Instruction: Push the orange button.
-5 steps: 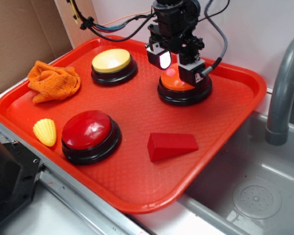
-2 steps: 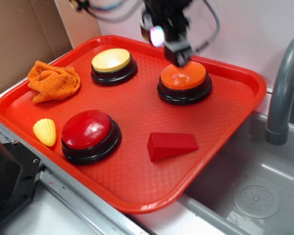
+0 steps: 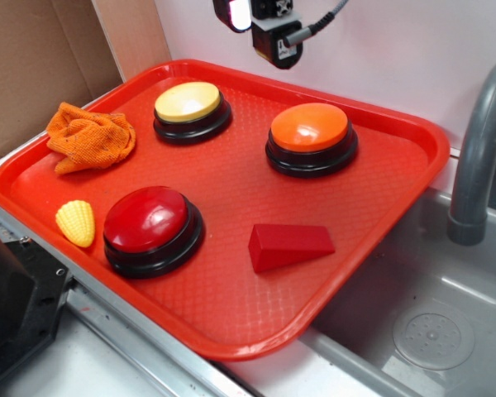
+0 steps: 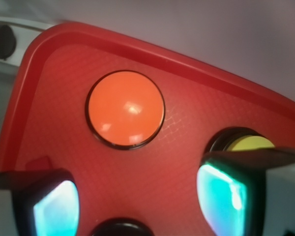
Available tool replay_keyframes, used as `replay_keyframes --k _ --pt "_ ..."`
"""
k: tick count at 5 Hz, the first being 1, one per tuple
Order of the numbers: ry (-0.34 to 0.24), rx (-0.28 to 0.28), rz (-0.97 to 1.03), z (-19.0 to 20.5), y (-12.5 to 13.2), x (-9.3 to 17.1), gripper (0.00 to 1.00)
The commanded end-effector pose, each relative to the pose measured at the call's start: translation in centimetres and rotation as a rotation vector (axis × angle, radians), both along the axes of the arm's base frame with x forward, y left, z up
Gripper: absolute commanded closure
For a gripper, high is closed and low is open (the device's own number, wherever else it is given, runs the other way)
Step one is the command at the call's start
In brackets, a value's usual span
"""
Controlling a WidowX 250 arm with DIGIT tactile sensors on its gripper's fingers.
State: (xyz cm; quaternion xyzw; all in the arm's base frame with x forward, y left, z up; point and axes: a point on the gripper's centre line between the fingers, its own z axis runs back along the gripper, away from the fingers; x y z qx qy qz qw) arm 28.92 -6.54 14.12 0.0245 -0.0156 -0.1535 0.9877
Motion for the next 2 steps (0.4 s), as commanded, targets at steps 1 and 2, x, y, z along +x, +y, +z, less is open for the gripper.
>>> replay_keyframes --k 1,2 --pt "-0.057 -0.003 -0.003 2.81 -0.69 -0.13 0.0" --pt "-0.057 -0.013 0.006 2.87 -0.57 -0.4 0.0"
